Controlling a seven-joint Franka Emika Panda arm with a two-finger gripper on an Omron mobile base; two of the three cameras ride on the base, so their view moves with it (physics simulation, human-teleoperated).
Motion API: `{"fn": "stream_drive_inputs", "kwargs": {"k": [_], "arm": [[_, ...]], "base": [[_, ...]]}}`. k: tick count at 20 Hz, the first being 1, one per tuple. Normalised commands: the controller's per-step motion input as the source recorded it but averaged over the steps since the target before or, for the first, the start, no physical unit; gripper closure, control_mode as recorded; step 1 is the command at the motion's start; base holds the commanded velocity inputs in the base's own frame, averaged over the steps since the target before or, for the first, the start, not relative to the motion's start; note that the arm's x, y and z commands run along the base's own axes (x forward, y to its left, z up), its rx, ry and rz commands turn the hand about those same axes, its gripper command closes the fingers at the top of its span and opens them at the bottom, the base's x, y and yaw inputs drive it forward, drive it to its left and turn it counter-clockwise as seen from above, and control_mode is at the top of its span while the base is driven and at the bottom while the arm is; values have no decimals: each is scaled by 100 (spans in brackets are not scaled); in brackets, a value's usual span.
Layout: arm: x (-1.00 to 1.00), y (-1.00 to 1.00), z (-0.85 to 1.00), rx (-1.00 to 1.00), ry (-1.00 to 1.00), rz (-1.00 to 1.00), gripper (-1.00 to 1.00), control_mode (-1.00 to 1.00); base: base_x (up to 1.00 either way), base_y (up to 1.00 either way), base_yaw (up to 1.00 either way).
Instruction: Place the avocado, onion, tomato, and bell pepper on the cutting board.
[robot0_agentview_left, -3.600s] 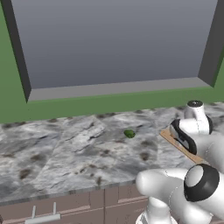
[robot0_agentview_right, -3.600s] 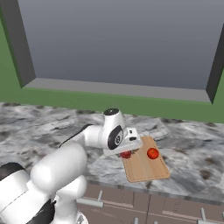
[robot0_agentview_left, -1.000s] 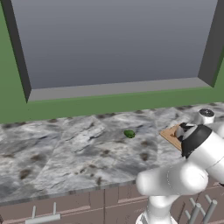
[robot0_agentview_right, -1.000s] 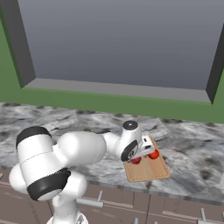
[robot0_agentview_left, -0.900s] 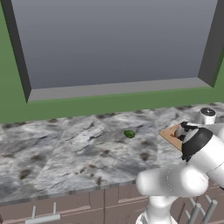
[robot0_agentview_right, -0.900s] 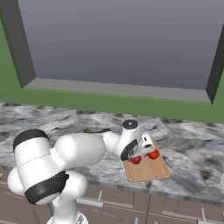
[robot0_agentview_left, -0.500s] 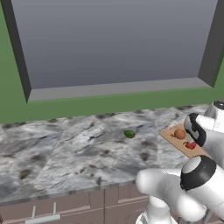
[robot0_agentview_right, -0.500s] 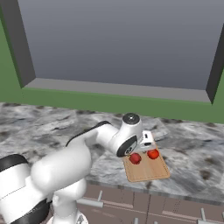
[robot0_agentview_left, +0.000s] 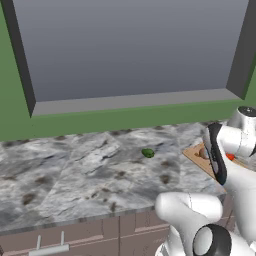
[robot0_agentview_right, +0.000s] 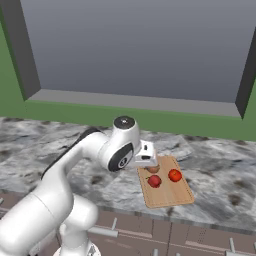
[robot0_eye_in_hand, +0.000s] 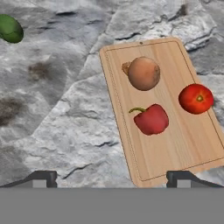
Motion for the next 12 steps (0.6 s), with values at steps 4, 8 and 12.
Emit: {"fn": "stream_drive_inputs", "kwargs": {"k": [4,8,12], "arm": [[-2,87,3,0,0,3,-100,-100],[19,74,-7,0,0,9,-100,-100],[15,58,3,0,0,19,-100,-100]], "base": [[0,0,0],[0,0,0],[0,0,0]]}}
